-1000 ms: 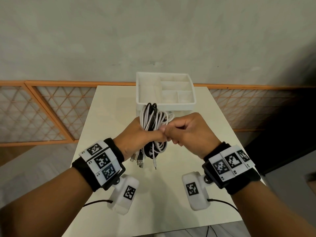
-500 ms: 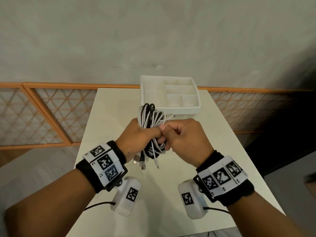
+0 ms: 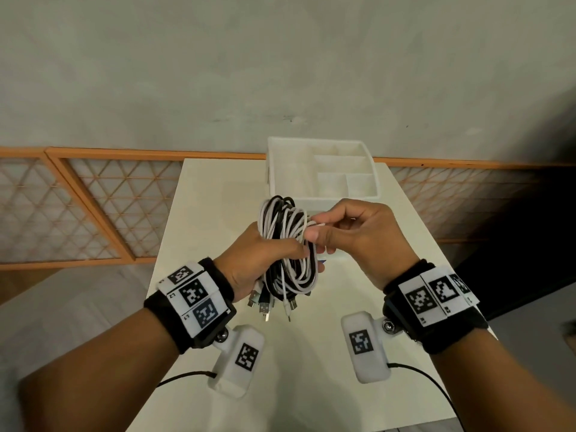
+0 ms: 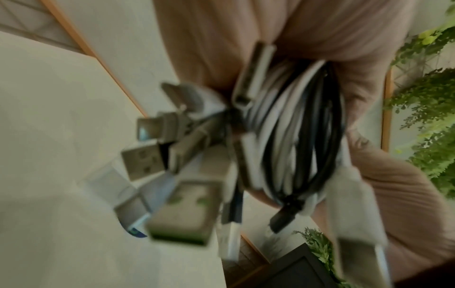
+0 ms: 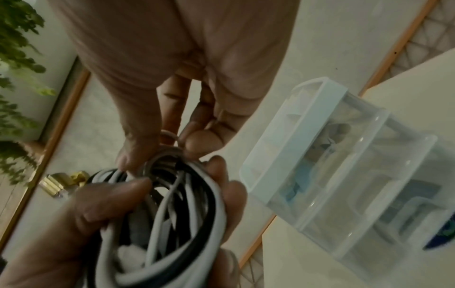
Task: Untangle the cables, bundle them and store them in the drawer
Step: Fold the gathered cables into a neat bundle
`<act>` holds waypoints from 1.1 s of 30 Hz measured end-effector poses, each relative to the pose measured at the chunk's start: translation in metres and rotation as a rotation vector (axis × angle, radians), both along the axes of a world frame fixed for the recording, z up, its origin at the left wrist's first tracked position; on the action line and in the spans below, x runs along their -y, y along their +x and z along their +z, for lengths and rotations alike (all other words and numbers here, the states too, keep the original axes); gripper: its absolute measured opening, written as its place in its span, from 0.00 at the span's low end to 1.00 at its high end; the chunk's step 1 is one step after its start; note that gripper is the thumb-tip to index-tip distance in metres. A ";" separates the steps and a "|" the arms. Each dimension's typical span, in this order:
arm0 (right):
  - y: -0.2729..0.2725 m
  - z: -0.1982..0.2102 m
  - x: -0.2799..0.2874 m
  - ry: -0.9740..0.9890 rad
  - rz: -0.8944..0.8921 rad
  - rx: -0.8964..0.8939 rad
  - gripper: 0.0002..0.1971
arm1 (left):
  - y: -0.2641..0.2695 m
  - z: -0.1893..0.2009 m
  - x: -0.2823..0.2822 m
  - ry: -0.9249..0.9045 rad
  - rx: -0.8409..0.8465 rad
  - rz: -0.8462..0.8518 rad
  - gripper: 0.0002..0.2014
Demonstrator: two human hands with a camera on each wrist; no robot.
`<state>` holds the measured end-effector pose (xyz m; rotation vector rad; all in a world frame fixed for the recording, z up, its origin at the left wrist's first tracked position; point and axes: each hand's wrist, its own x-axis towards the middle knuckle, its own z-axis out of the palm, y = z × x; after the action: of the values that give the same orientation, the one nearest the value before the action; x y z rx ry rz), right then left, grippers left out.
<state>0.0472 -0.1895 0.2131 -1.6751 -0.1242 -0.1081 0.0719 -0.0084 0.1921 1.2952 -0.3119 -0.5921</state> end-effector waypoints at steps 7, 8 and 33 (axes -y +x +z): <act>0.014 0.006 0.029 -0.118 0.116 0.017 0.07 | 0.014 -0.003 0.022 0.134 0.095 0.089 0.14; 0.016 0.006 0.033 -0.110 0.119 0.018 0.07 | 0.016 -0.002 0.026 0.139 0.094 0.085 0.16; 0.055 -0.047 0.083 -0.217 0.328 -0.182 0.63 | 0.027 -0.033 0.120 -0.007 -0.078 0.391 0.11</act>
<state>0.1024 -0.2728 0.1658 -1.8477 -0.2790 0.3147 0.0988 -0.1282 0.1592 1.2799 0.0073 -0.3070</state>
